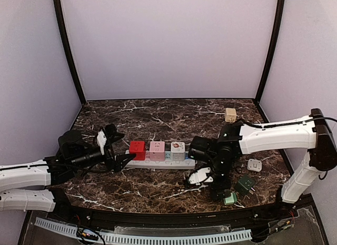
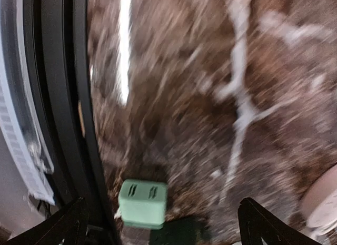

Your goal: Insert the plug

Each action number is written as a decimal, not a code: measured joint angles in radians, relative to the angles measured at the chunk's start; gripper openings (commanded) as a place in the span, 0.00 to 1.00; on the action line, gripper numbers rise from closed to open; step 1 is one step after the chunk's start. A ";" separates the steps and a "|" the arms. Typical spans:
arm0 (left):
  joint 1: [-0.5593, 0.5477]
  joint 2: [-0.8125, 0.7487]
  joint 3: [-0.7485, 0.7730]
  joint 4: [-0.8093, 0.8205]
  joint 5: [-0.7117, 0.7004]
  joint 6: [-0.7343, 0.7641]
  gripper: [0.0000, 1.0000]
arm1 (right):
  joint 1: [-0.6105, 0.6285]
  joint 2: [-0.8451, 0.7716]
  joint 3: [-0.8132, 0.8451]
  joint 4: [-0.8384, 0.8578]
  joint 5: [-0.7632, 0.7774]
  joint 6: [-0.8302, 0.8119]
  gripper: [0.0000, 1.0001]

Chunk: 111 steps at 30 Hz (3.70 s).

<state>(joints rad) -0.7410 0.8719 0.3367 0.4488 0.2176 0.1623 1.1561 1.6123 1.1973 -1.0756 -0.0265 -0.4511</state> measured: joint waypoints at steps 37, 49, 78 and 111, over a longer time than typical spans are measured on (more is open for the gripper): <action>0.003 0.000 0.151 -0.133 0.229 0.418 0.79 | -0.191 -0.116 -0.003 0.190 -0.367 -0.142 0.03; -0.180 0.090 0.494 -0.597 0.362 1.166 0.67 | -0.205 0.229 0.572 0.214 -0.731 -0.451 0.00; -0.275 0.253 0.566 -0.714 0.069 1.265 0.05 | -0.098 0.374 0.753 0.071 -0.677 -0.467 0.00; 0.054 0.824 1.176 -1.302 -0.183 0.627 0.01 | -0.446 0.100 0.160 0.888 -0.735 -0.103 0.99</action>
<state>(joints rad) -0.6872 1.6958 1.5131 -0.8536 0.0341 0.7895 0.7105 1.7123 1.3571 -0.1871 -0.7616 -0.5545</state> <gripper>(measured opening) 0.243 0.986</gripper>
